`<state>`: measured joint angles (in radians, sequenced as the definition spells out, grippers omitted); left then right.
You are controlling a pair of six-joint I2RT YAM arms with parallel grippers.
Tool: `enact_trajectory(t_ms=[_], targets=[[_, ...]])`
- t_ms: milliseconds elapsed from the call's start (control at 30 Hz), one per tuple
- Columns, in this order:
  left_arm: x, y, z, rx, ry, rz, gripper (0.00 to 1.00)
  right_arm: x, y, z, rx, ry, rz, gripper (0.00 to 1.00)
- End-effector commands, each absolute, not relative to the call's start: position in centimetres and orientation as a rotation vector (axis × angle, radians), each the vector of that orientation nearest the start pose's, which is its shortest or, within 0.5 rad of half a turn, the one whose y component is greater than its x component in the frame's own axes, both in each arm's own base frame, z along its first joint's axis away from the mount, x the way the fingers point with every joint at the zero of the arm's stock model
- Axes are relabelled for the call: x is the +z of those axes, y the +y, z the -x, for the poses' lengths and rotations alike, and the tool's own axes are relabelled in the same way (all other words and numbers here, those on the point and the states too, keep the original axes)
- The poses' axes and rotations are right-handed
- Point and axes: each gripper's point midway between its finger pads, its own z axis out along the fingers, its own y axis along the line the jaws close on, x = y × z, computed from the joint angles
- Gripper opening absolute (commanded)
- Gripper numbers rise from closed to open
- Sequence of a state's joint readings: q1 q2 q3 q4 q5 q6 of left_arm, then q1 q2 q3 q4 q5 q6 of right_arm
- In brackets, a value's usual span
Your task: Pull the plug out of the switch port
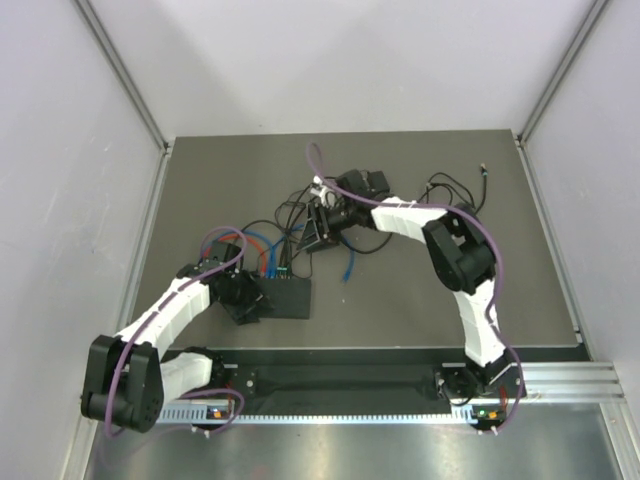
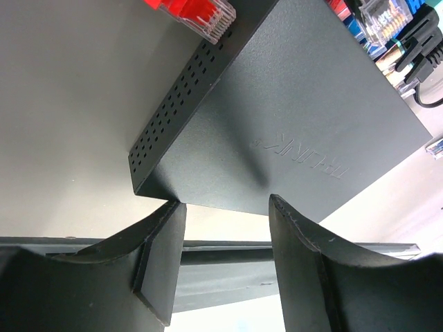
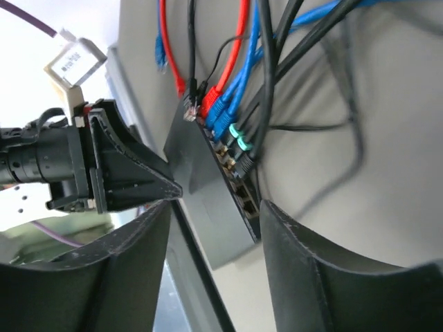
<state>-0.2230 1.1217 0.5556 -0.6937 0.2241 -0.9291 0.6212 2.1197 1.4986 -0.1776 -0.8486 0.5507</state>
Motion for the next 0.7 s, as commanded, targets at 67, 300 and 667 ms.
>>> enact_trajectory(t_ms=[67,300,667], targets=[[4.0,-11.6,-18.3,-0.583,2.744,0.971,0.56,9.1,44.4,-28.8,1.712,2.427,0.635,0.49],[3.7,-11.9,-18.6,-0.615,2.723,1.016,0.56,6.2,45.2,-27.8,1.717,2.488,0.567,0.42],[3.5,-11.2,-18.4,-0.614,2.682,1.092,0.57,3.6,44.7,-26.7,1.681,2.565,0.525,0.37]])
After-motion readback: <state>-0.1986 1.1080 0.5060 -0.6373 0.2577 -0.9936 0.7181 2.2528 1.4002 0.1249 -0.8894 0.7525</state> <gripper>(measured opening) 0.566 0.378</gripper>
